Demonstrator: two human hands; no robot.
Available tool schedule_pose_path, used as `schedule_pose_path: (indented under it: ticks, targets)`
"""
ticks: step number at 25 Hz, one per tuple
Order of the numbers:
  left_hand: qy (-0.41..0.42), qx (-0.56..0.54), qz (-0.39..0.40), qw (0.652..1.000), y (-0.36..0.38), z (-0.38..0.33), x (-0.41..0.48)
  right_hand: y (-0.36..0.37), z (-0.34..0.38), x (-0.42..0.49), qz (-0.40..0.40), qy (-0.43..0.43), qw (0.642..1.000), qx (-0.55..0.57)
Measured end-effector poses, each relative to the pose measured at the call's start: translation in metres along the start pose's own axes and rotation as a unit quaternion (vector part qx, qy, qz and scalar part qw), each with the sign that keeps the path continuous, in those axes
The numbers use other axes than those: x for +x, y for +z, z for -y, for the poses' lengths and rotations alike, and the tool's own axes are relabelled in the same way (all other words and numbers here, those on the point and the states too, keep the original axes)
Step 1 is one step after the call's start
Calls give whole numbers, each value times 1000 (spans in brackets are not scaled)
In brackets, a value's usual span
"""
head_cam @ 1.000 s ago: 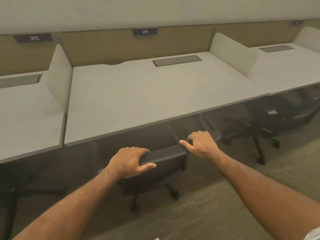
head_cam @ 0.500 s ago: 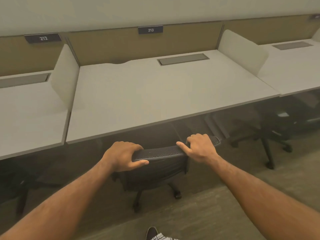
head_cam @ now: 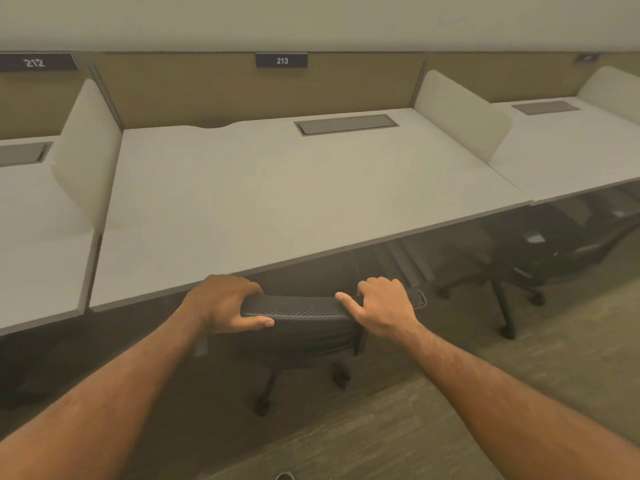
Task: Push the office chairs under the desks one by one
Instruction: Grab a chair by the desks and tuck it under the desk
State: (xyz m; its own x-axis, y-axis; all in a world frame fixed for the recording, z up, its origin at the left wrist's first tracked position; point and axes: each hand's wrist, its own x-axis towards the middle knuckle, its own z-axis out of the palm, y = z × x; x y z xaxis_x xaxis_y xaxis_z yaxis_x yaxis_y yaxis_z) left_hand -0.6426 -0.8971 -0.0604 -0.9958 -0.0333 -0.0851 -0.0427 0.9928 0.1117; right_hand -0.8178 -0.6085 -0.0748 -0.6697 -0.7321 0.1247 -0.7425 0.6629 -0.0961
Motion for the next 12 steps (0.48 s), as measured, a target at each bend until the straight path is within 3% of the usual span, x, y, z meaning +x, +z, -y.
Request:
schedule_pose_path:
  ticks: [5, 12]
  targets:
    - [-23, -45, 5, 999, 3, 8, 37, 4, -26, 22, -8, 21, 1000, -19]
    - [-44, -60, -8, 997, 6, -40, 105, -2, -112, 63, 14, 96, 992, -77]
